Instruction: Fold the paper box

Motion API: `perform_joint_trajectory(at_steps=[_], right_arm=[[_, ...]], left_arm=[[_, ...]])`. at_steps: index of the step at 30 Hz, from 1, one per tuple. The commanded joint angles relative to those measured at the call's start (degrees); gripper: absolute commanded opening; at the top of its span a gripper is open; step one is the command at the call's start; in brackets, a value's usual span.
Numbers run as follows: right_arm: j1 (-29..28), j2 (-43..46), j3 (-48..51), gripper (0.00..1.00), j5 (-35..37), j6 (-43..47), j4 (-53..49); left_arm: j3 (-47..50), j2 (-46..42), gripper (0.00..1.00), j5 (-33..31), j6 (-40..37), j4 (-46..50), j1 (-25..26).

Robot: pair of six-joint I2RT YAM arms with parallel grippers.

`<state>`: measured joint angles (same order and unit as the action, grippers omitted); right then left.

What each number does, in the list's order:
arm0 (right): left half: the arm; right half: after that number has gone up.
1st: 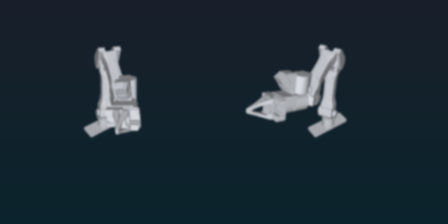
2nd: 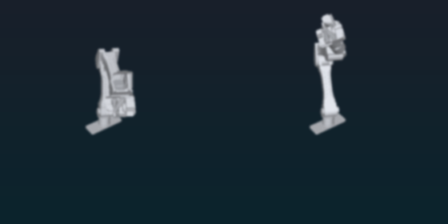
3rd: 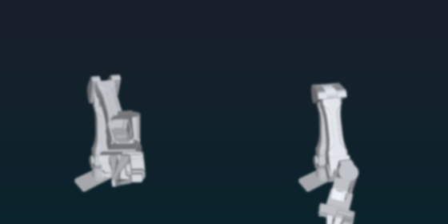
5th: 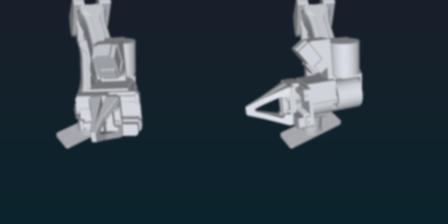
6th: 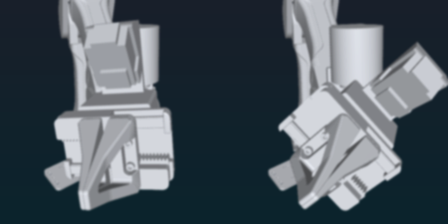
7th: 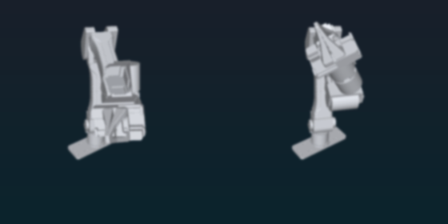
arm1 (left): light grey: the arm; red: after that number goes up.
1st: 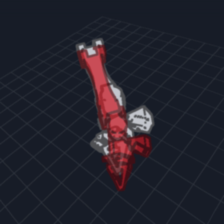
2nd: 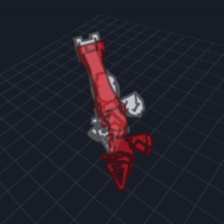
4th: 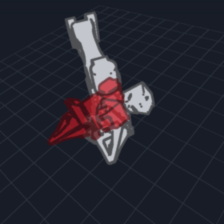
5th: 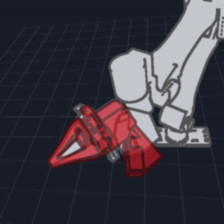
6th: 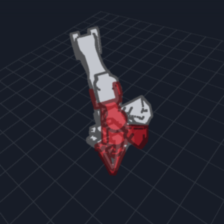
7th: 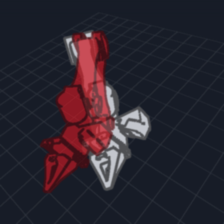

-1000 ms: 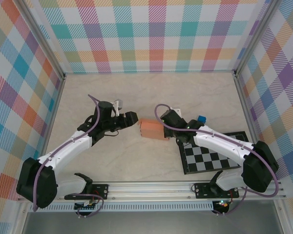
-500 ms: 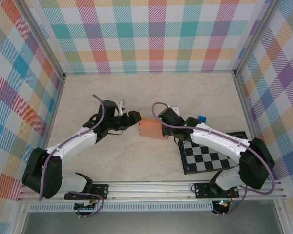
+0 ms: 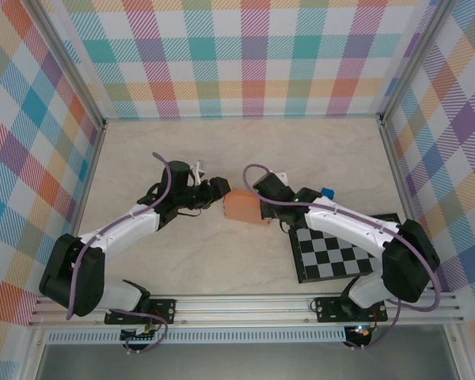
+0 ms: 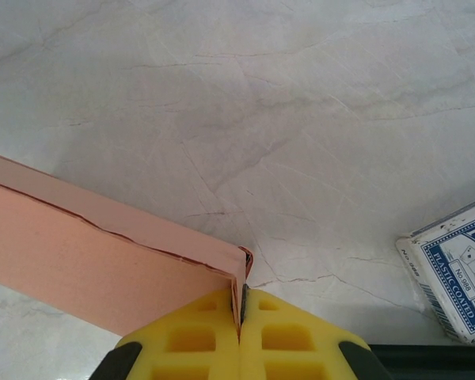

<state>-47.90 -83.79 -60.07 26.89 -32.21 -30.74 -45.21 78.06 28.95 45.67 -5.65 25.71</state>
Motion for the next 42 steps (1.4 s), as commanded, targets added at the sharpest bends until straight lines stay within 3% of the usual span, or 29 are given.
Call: perform_joint_trajectory(at_steps=[1, 9, 14, 17, 23, 31, 39, 42], right_arm=[[-0.3, -1.1, -2.5, 0.00, 0.8, -0.1, -0.6], [-0.3, -2.4, -4.4, 0.00, 1.1, -0.2, -2.2], [0.1, -2.2, -4.6, 0.00, 1.0, 2.7, -2.5], [0.8, -2.3, -4.9, 0.00, 0.6, 4.6, -2.4], [2.9, -2.4, -4.7, 0.00, -2.2, 8.3, -1.0], [5.3, -2.3, -2.3, 0.00, -8.7, 12.3, 4.6], [6.2, -5.1, -4.5, 0.00, -8.9, 13.7, 3.9], [6.3, -6.0, -5.2, 0.00, -8.6, 13.4, 3.6]], left_arm=[[-0.3, 0.4, 0.57, 0.3, -0.3, -0.3, -0.4], [-0.9, 0.5, 0.54, 0.0, -1.5, 0.4, -0.9], [-8.3, -5.5, 0.62, 0.6, -9.1, 9.3, -1.2], [-10.9, -7.0, 0.66, -3.8, -12.9, 16.3, -2.3], [-9.7, 0.3, 0.59, -4.6, -13.5, 13.3, -4.4], [-9.9, 6.7, 0.56, -0.8, -7.3, 4.4, -3.9], [-3.9, 4.2, 0.54, -0.1, 3.1, -2.1, -3.2], [-2.8, 3.3, 0.54, -0.5, 3.7, -1.8, -3.0]])
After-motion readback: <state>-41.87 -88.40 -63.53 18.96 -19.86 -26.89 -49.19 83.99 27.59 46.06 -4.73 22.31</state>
